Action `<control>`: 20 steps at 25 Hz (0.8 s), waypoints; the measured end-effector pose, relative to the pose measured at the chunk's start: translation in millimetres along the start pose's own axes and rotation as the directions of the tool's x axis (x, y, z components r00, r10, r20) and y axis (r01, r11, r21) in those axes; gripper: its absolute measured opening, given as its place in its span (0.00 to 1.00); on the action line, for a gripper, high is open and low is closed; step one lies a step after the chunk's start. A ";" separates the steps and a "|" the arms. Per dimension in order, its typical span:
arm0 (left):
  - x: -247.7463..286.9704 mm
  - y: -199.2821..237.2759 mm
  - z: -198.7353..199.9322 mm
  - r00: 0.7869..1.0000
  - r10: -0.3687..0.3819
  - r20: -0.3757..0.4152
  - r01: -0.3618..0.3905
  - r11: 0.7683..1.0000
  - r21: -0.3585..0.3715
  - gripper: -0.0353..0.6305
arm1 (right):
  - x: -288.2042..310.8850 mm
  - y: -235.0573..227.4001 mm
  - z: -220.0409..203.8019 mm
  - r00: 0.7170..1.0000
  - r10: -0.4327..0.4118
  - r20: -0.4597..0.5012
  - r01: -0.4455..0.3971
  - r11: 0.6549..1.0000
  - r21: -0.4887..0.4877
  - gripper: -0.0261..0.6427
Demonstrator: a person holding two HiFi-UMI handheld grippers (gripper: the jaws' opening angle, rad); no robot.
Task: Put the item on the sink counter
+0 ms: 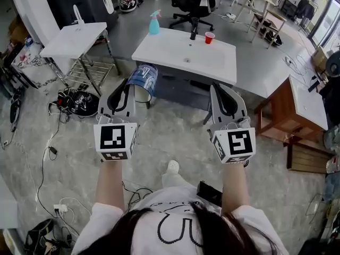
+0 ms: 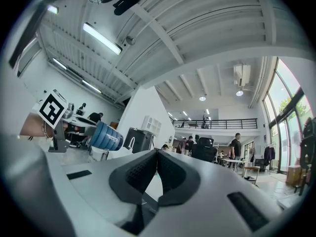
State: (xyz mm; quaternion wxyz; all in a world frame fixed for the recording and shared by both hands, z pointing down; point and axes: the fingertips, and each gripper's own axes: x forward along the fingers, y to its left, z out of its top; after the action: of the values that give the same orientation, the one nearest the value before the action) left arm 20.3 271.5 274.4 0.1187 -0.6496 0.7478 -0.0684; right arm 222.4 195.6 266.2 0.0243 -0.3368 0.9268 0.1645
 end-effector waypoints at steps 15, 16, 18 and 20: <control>169.5 28.3 -27.8 1.000 0.007 -0.029 -0.007 1.000 0.004 0.11 | 150.1 -69.7 -56.4 0.999 0.044 -0.025 -0.043 0.999 0.022 0.08; 176.7 30.6 -29.8 0.999 0.006 -0.033 -0.006 1.000 0.004 0.11 | 157.1 -71.1 -58.4 0.999 0.046 -0.027 -0.045 0.999 0.021 0.08; 190.5 36.1 -34.4 0.999 0.005 -0.040 -0.005 1.000 -0.006 0.11 | 170.1 -73.3 -62.6 0.998 0.049 -0.032 -0.049 0.999 0.018 0.08; 204.9 41.5 -40.7 0.999 0.004 -0.047 -0.005 1.000 -0.017 0.11 | 181.9 -76.3 -68.4 0.998 0.050 -0.040 -0.049 0.999 0.012 0.08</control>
State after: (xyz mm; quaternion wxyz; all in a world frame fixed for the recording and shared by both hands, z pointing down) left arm -56.4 73.0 284.8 0.0957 -0.6472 0.7523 -0.0772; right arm 134.7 6.6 280.4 0.0035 -0.3167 0.9361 0.1532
